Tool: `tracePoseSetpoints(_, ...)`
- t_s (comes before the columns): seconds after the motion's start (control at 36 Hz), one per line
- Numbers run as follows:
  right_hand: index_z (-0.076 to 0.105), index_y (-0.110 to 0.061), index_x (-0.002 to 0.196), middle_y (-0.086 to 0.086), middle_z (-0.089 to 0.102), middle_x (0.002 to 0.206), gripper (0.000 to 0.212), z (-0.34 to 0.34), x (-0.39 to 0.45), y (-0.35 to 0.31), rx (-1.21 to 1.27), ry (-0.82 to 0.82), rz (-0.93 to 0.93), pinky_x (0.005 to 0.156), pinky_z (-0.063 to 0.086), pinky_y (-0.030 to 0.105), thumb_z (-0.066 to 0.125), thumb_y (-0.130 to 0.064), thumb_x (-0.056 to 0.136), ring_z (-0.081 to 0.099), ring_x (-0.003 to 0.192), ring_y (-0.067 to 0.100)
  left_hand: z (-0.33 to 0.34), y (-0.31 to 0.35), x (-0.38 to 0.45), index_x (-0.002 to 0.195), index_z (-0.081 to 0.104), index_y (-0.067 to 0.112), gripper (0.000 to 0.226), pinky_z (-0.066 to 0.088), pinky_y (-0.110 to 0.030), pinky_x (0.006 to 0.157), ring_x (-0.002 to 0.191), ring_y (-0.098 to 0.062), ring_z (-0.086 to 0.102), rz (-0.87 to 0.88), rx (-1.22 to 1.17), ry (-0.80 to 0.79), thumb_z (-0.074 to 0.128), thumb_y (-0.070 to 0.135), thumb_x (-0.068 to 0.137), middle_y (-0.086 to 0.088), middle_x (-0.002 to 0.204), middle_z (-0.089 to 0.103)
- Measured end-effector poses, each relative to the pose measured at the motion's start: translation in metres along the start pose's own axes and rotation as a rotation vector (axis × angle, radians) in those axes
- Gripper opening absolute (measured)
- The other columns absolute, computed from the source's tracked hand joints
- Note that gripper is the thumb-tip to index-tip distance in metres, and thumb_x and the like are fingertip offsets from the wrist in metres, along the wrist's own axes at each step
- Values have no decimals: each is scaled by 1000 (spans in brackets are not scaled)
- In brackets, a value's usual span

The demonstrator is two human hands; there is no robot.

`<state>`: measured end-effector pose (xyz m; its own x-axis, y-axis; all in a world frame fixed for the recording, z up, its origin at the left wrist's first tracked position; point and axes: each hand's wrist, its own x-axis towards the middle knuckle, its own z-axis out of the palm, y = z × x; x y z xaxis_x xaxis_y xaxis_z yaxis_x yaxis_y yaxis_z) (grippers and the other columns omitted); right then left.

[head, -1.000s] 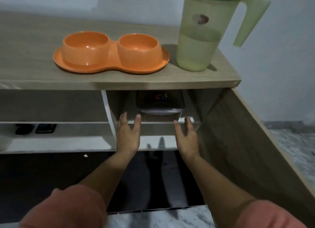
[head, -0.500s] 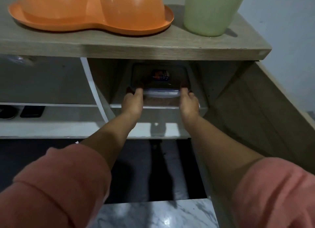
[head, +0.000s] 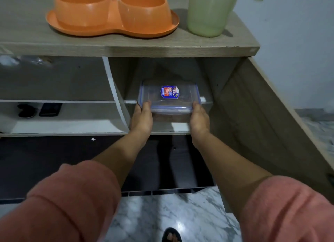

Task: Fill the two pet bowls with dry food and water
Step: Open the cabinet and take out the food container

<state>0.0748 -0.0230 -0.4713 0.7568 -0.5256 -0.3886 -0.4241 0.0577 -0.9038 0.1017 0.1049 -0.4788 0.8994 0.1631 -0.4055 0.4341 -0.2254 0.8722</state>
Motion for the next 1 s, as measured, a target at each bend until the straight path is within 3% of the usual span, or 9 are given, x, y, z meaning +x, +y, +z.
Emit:
tracePoseSetpoints(0.11,60,-15,124,7,62,122,41,-12,-39,-5,38,39,10,102,43,33,38,-36,97,57,112,22,-17,4,-35,141,43,20,50,33,-30,88,108,-20,49,39,-24,-19,31,43,98,-6,133,53)
tracePoseSetpoints(0.22,64,-12,119,8,65,119,40,-22,-82,-26,42,59,-4,104,43,37,41,-36,95,58,113,25,-39,22,-73,139,44,20,48,33,-30,85,101,-18,46,59,-31,-18,30,41,98,-6,126,54)
tracePoseSetpoints(0.39,54,-10,134,8,53,138,46,-36,-154,-83,-31,46,-87,103,33,27,36,-34,100,48,127,23,-89,74,-131,142,41,17,52,33,-33,89,121,-29,47,73,-34,25,32,40,97,-10,136,51)
tracePoseSetpoints(0.5,53,-13,134,8,53,139,49,-37,-198,-135,-59,28,-109,106,35,35,32,-40,99,48,126,26,-126,120,-162,133,50,15,47,34,-34,87,117,-30,50,120,-28,61,34,40,97,-12,131,55)
tracePoseSetpoints(0.72,57,-11,128,11,56,131,46,-35,-250,-240,-21,-12,-193,92,36,32,34,-38,99,51,117,27,-186,212,-197,137,49,16,49,36,-35,92,121,-33,48,218,-33,111,33,40,98,-16,134,53)
tracePoseSetpoints(0.81,61,-15,115,9,58,113,39,-30,-254,-271,17,-51,-229,83,35,29,35,-39,99,50,97,22,-200,242,-194,133,51,14,47,37,-35,91,119,-34,49,248,10,144,32,41,98,-18,132,53)
tracePoseSetpoints(0.86,62,-13,116,5,56,104,40,-26,-252,-290,15,-47,-256,81,33,27,34,-38,100,50,94,20,-206,261,-190,130,53,12,48,37,-34,90,119,-33,49,275,7,149,33,42,98,-18,133,53)
tracePoseSetpoints(0.94,64,-12,118,7,63,115,43,-13,-243,-317,34,-36,-266,94,43,35,36,-39,97,56,105,25,-212,286,-174,127,58,12,50,40,-36,96,117,-33,52,295,-38,153,36,44,96,-17,130,57)
tracePoseSetpoints(1.0,63,-14,120,9,62,124,45,-1,-231,-330,46,-40,-268,105,41,43,38,-42,95,56,114,28,-212,300,-158,124,60,12,50,41,-37,97,117,-32,53,307,-54,158,37,45,95,-17,128,58)
